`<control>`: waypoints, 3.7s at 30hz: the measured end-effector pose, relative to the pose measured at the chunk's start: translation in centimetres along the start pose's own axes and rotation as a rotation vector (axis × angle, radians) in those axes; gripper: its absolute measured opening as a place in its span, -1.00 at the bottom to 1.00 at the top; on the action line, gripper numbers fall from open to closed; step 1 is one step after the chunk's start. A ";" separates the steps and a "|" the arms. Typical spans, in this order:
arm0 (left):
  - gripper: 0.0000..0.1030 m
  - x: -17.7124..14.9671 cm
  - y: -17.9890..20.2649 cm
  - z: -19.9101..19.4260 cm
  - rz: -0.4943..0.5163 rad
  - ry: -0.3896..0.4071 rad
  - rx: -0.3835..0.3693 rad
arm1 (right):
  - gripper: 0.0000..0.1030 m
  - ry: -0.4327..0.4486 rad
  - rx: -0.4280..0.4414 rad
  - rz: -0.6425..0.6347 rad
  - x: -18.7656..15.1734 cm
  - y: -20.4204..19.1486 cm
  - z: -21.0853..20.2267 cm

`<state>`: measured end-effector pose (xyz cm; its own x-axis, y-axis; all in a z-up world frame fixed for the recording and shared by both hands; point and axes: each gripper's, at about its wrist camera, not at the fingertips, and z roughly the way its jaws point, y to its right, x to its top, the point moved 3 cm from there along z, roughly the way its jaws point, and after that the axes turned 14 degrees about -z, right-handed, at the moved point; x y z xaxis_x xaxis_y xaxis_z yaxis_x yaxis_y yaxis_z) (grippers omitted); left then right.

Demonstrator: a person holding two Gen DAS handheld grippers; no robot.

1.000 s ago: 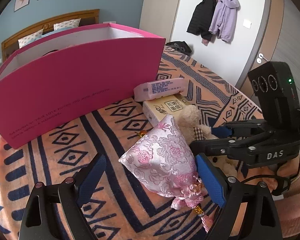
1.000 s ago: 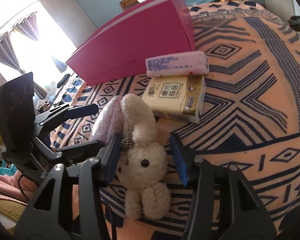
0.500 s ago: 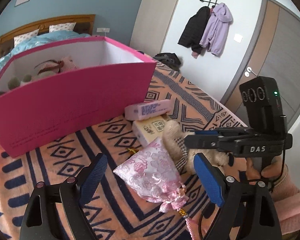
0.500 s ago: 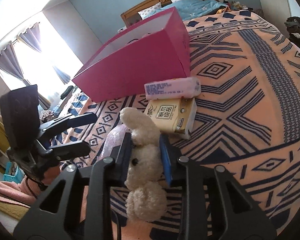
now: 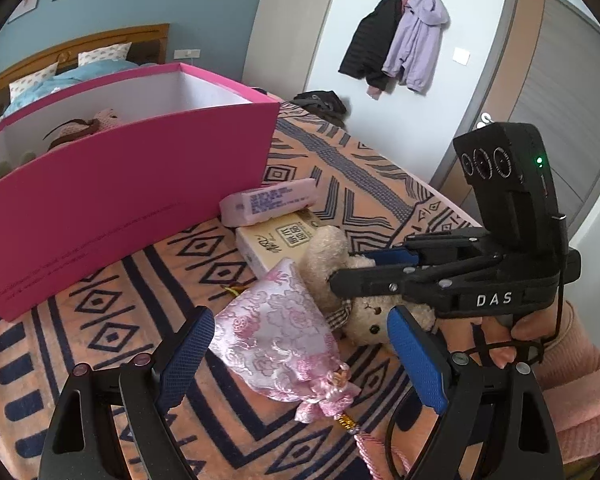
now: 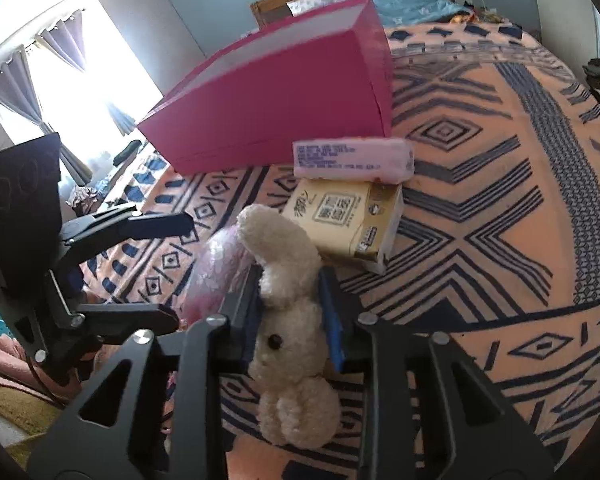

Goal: Organize objects
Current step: 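Lift the cream bunny with the right tool over the pink box, then open the right tool to drop the cream bunny into the box, then return the right tool to the bed and grasp the pink floral sachet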

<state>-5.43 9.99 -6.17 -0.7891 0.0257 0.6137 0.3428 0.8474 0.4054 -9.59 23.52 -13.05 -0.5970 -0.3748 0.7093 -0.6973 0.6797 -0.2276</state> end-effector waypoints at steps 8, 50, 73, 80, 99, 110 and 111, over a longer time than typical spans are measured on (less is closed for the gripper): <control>0.75 0.5 1.4 -0.2 0.009 -0.018 -0.078 | -0.49 0.095 -0.025 0.033 1.5 0.3 -2.7; -0.16 16.2 -3.0 -1.5 -0.074 0.168 0.000 | -0.49 0.386 0.087 0.028 18.7 2.2 -2.3; -0.16 17.2 -6.6 5.2 -0.139 0.039 0.107 | -0.50 0.241 0.001 0.104 18.3 6.7 3.5; -0.04 16.8 -7.1 5.4 -0.169 0.026 0.133 | -0.36 0.208 -0.089 0.081 18.4 6.7 4.0; 0.43 13.1 -4.9 -2.9 -0.081 0.215 0.089 | 0.08 0.284 -0.004 0.019 14.2 2.7 -1.6; 0.82 8.9 -5.4 -3.4 -0.134 0.226 0.137 | 0.15 0.213 0.043 -0.021 9.0 0.1 -2.3; 0.82 8.4 -5.5 -3.3 -0.140 0.216 0.132 | 0.15 0.204 0.045 -0.022 8.6 0.0 -2.1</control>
<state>-12.29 3.81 -1.02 -0.6922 -0.1985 0.6939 0.1572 0.8969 0.4133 -13.84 21.66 -5.55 -0.4923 -0.2508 0.8335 -0.7288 0.6424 -0.2372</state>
